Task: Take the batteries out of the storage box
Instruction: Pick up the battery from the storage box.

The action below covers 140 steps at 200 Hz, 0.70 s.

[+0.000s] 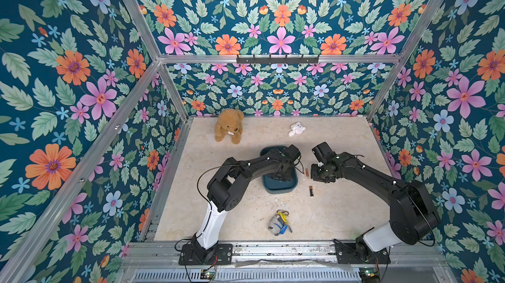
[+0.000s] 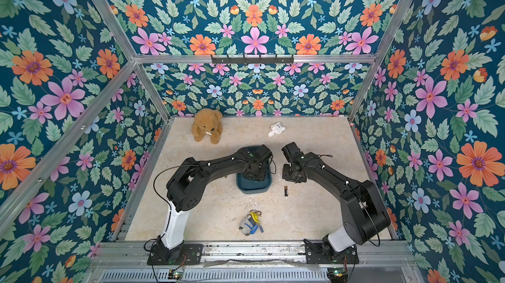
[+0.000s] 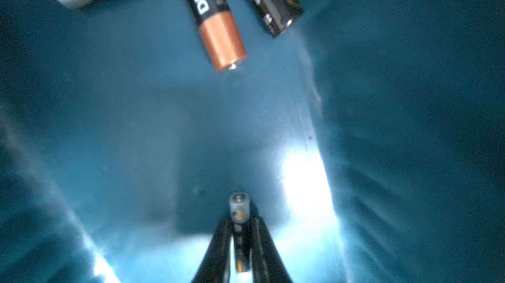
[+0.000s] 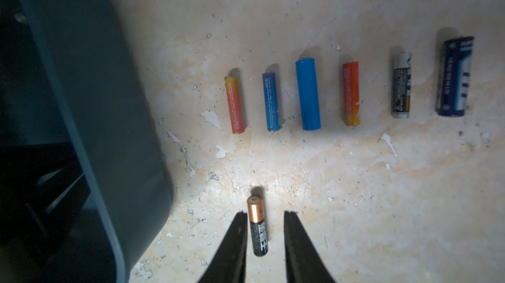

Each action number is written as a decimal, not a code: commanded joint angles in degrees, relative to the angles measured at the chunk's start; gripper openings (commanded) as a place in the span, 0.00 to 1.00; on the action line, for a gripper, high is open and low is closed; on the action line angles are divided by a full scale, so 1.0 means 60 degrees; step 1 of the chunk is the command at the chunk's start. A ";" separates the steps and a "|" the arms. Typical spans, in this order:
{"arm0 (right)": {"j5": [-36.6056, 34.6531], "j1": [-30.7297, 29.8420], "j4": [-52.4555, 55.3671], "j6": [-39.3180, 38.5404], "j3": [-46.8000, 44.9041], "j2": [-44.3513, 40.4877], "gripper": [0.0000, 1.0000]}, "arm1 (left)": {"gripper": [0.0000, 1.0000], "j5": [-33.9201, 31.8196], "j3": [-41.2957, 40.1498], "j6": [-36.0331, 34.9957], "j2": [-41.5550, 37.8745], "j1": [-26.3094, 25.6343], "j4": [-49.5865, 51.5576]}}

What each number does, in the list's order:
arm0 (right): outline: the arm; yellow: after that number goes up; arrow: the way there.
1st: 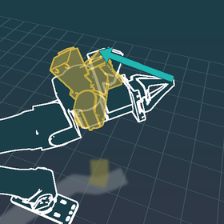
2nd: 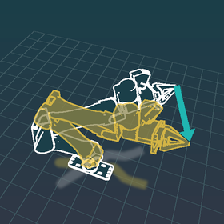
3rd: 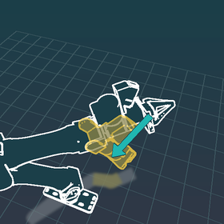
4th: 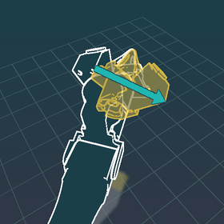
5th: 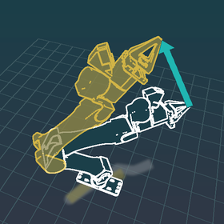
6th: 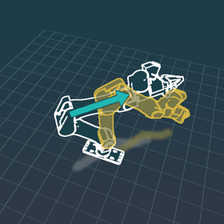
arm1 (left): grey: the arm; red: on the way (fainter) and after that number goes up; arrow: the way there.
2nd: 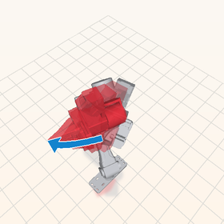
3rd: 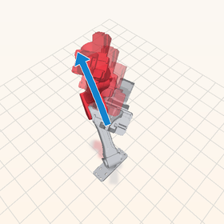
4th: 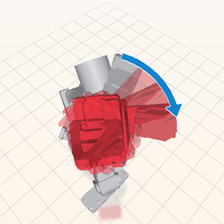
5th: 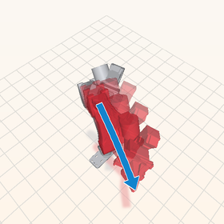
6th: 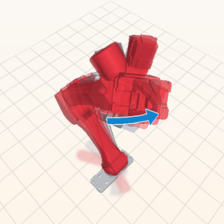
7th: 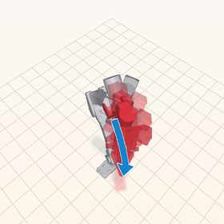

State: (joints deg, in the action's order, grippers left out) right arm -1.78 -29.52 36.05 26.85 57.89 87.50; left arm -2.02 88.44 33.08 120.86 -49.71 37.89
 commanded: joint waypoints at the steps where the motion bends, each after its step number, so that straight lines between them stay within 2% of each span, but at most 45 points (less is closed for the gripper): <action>1: -0.0091 0.0005 0.0037 -0.0107 -0.0009 -0.0025 0.29 | 0.18 0.0173 0.0012 0.0140 -0.0014 -0.0009 0.0130; 51: -0.0113 -0.0002 0.0041 -0.0077 -0.0009 -0.0081 0.29 | 0.15 0.0289 0.0223 0.0155 -0.0242 0.0009 0.0185; 140: -0.0128 -0.0002 0.0059 -0.0083 0.0233 0.0015 0.29 | 0.15 0.0337 0.0363 0.0170 -0.1159 0.0327 0.0474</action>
State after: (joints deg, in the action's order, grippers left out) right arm -1.93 -29.52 36.14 26.87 58.59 87.31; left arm 0.08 90.43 34.13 115.63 -48.31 38.94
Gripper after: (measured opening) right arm 0.291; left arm 0.151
